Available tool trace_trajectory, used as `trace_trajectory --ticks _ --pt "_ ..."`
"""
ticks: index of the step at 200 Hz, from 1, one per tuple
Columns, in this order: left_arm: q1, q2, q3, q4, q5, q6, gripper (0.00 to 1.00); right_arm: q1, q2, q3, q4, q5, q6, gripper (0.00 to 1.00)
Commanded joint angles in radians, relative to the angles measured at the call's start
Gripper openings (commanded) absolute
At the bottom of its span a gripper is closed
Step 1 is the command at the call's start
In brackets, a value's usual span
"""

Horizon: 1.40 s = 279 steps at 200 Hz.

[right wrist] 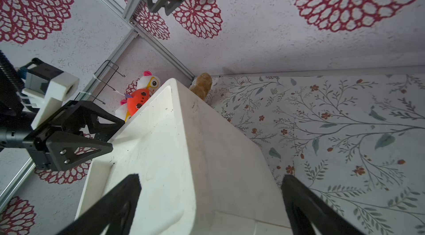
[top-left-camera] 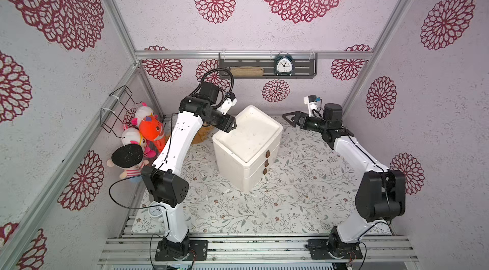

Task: Take the microphone out of the drawer
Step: Open the drawer in the storage box.

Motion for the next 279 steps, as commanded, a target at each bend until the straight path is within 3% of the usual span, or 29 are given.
trace_trajectory --ticks 1,64,106,144,221,279 --pt "-0.015 0.019 0.04 -0.013 -0.028 0.016 0.56 0.007 -0.103 -0.076 -0.019 0.04 -0.04 0.99" --pt "-0.033 0.076 0.062 -0.027 -0.106 0.004 0.45 0.05 -0.356 -0.418 0.116 0.065 -0.016 0.94" --pt "-0.039 0.085 0.058 -0.032 -0.132 -0.014 0.4 0.106 -0.435 -0.582 0.328 0.066 0.074 0.89" --pt "-0.05 0.09 0.064 -0.035 -0.165 -0.028 0.31 0.144 -0.405 -0.591 0.338 0.087 0.091 0.8" --pt "-0.069 0.098 0.074 -0.045 -0.232 -0.027 0.04 0.203 -0.312 -0.634 0.528 0.06 0.187 0.77" --pt "-0.095 0.091 0.027 -0.046 -0.28 0.01 0.0 0.218 -0.262 -0.672 0.653 0.02 0.24 0.72"
